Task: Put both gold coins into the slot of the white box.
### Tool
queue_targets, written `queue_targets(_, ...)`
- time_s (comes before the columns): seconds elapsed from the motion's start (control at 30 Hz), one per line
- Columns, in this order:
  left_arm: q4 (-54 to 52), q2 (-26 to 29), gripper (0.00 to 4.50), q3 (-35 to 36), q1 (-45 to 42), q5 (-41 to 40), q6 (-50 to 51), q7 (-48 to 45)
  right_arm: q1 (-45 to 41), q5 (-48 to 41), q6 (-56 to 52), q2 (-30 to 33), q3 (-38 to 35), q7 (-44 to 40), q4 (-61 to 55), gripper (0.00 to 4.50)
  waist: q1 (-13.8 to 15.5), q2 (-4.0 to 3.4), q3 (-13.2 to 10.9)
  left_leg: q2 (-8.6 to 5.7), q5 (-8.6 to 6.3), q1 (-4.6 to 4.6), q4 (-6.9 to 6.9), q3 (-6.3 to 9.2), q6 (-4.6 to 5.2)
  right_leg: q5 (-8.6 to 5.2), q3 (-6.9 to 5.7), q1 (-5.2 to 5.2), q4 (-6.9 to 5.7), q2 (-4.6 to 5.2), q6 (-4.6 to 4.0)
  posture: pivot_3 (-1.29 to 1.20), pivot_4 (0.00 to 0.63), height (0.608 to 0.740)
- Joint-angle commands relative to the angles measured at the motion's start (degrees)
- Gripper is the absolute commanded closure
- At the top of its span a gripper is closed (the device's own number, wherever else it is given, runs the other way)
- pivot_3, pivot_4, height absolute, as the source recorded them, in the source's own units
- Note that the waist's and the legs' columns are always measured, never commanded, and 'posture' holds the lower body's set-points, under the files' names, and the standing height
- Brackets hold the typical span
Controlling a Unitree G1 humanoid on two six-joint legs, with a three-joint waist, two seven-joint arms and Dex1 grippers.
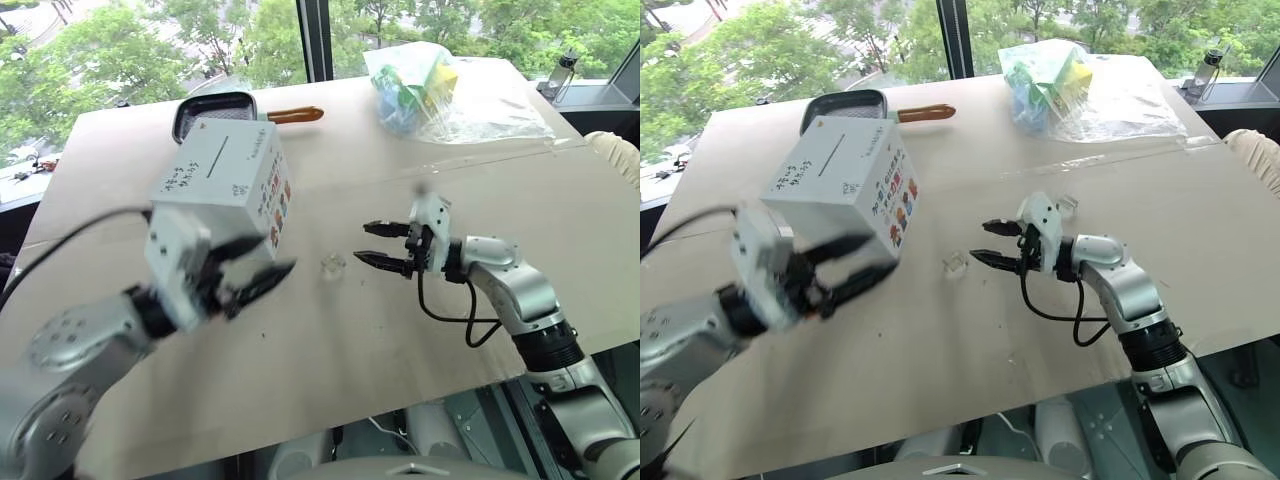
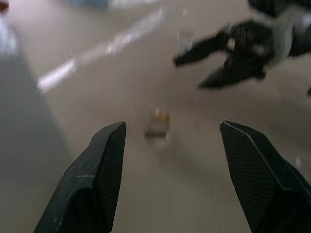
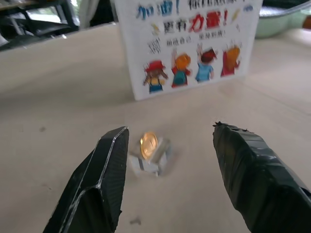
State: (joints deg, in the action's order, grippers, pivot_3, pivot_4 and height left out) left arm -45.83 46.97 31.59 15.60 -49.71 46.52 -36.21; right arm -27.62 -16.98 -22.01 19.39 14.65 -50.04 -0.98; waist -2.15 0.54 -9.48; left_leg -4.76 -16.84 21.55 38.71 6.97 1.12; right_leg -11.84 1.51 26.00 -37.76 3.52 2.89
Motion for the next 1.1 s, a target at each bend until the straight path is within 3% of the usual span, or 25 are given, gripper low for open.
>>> queue_targets(0.03,1.36,-0.12,1.39,0.57,5.08,8.11,-7.33,-3.51,0.49,3.20,1.95,-2.37,2.18,3.23,-1.24,1.53,0.54,-0.01,0.00,0.02,0.02,-0.05,-0.02,0.02,-0.03,0.02,-0.04,-0.10,0.03,0.01,-0.04,0.00,0.150,0.721)
queue_targets(0.17,1.89,-3.36,1.39,-4.05,6.96,11.69,-12.42,-4.76,0.61,6.16,1.45,-4.07,3.71,5.99,-0.25,1.53,1.58,0.04,0.03,-0.01,0.03,-0.20,0.03,0.01,-0.02,0.11,-0.12,-0.46,0.22,0.08,-0.15,0.00,0.150,0.721)
queue_targets(0.4,4.10,-4.30,1.39,-6.58,6.44,15.43,-15.72,-5.26,-0.09,9.03,0.10,-6.19,4.14,9.69,1.61,1.53,1.23,0.08,0.05,0.05,0.08,-0.22,-0.05,0.05,-0.12,0.12,-0.15,-0.39,0.19,0.03,-0.15,0.00,0.150,0.721)
queue_targets(0.5,4.94,-3.91,1.31,-6.77,6.26,16.58,-16.09,-5.28,-0.21,9.46,-0.50,-6.44,4.15,9.87,2.06,2.41,1.21,0.08,0.05,0.06,0.08,-0.29,-0.18,0.02,-0.12,0.12,-0.12,-0.38,0.21,0.03,-0.15,0.00,0.150,0.721)
queue_targets(0.63,6.10,-3.83,1.31,-6.71,5.84,17.62,-16.42,-5.53,-0.18,9.02,-0.96,-6.35,3.89,8.67,1.66,4.42,1.22,0.08,0.05,0.05,0.07,-0.31,-0.24,0.00,-0.11,0.12,-0.11,-0.39,0.25,0.03,-0.15,0.00,0.150,0.721)
queue_targets(0.87,6.24,-5.94,1.31,-6.69,3.63,16.26,-16.28,-4.55,0.18,7.02,-1.37,-6.65,2.90,7.11,0.38,4.47,1.20,0.09,0.05,0.05,0.07,-0.33,-0.25,0.02,-0.11,0.12,-0.13,-0.41,0.26,0.03,-0.15,0.00,0.150,0.721)
queue_targets(1.1,5.22,-14.44,1.31,-7.37,-3.31,0.88,-12.82,-0.29,0.02,-3.05,-6.95,-9.01,-0.73,3.79,-4.80,4.47,1.21,0.12,0.07,0.05,0.07,-0.31,-0.24,0.04,-0.11,0.12,-0.13,-0.41,0.27,0.05,-0.14,0.00,0.150,0.721)
